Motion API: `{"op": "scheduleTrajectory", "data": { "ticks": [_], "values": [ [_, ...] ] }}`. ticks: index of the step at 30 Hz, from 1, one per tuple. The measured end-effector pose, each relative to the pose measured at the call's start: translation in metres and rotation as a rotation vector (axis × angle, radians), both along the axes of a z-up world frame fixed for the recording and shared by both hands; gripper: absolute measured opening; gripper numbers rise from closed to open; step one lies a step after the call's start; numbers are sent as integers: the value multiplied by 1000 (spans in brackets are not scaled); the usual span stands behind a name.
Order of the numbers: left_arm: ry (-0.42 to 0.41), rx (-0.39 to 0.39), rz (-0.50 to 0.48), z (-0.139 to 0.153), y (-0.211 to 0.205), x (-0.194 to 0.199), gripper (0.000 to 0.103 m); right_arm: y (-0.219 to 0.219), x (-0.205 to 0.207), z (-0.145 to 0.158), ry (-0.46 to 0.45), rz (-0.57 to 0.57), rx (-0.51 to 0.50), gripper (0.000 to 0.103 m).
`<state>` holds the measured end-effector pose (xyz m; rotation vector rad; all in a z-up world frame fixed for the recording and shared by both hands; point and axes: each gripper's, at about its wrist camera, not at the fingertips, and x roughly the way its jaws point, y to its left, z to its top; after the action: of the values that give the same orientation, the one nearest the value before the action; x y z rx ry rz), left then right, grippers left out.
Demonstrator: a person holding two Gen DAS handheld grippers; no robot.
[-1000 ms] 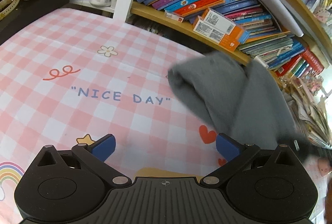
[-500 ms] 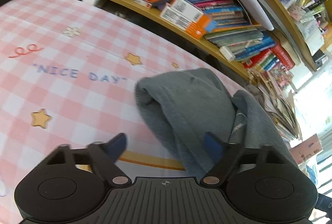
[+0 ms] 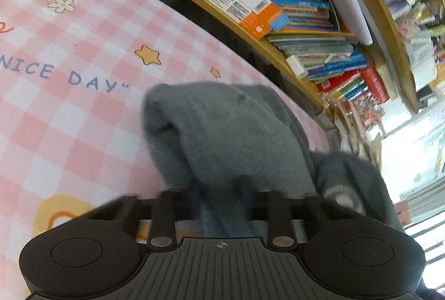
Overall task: Fold clothes
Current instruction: 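Lift the sweatshirt with both grippers and spread it flat on the table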
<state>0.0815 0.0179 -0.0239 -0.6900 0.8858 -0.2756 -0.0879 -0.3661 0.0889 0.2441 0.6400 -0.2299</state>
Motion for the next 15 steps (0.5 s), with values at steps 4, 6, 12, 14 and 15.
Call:
{"op": "scheduleTrajectory", "data": {
  "ticks": [4, 6, 12, 14, 15],
  "values": [
    [-147, 32, 58, 37, 28, 6, 6, -28, -2, 6, -3, -46, -40, 10],
    [-259, 119, 116, 67, 39, 11, 5, -32, 0, 3, 20, -14, -16, 10],
    [-562, 262, 261, 159, 54, 37, 4, 15, 10, -17, 114, 241, 21, 9],
    [-620, 281, 238, 176, 44, 45, 4, 38, 13, -22, 143, 357, -22, 9],
    [-638, 286, 219, 182, 37, 49, 4, 48, 15, -24, 161, 419, -51, 9]
  ]
}}
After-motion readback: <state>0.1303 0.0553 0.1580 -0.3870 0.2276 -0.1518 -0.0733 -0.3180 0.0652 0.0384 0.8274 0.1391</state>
